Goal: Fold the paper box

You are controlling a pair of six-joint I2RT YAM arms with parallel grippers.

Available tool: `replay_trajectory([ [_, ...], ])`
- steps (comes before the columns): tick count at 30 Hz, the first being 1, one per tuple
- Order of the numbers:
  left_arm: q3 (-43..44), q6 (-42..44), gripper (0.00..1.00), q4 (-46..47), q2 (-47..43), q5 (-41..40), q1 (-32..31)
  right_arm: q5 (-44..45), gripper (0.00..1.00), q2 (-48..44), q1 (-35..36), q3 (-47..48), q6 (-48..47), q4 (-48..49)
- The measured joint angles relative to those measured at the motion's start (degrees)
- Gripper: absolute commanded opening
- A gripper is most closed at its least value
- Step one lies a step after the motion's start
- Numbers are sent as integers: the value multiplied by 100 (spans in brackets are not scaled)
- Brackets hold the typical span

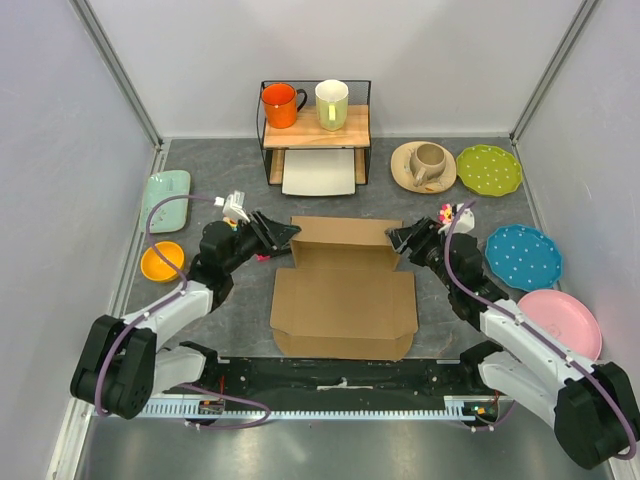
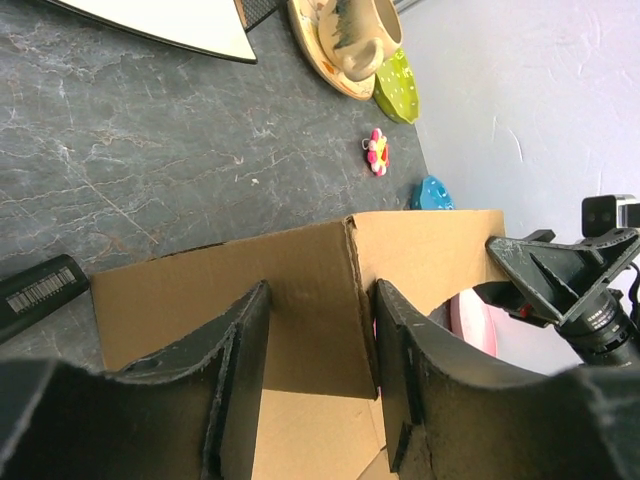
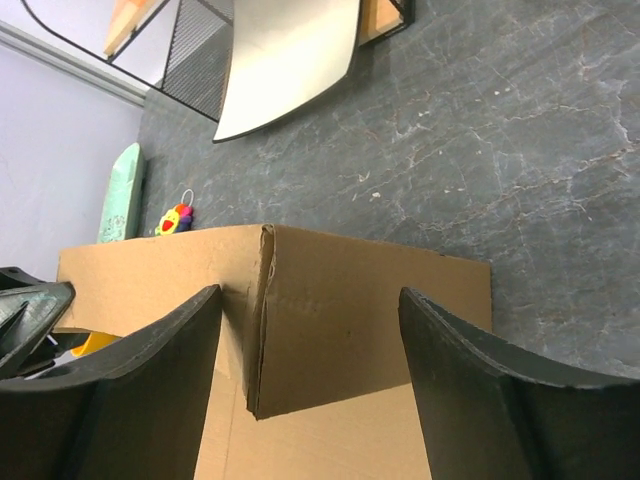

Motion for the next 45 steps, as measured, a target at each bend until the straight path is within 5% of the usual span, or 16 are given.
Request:
replay_trajectory([
  [7,431,-9,36,-518,199,4,9,118,79,387,-85,820,-144,-907],
  [12,581,-9,38,-708,262,7,11,-127,70,745,-264,1239,-326,-1191],
  [15,647,-11,45,-789,297,9,9,-302,57,918,-339,1309,-339,-1067],
  [19,754,-7,65,-957,302,4,13,-428,49,1005,-382,1290,-348,-826],
  [28,1152,-7,73,-1615,444,15,42,-413,48,905,-424,975,-341,-369],
  [32,1473,-9,64,-1676,798,81,42,-398,49,901,-446,964,-339,-339],
  [40,1513,-24,24,-1266,968,225,46,-393,48,874,-448,883,-348,-278],
  [45,1300,-42,20,-920,938,221,39,-448,48,782,-437,678,-348,-101],
])
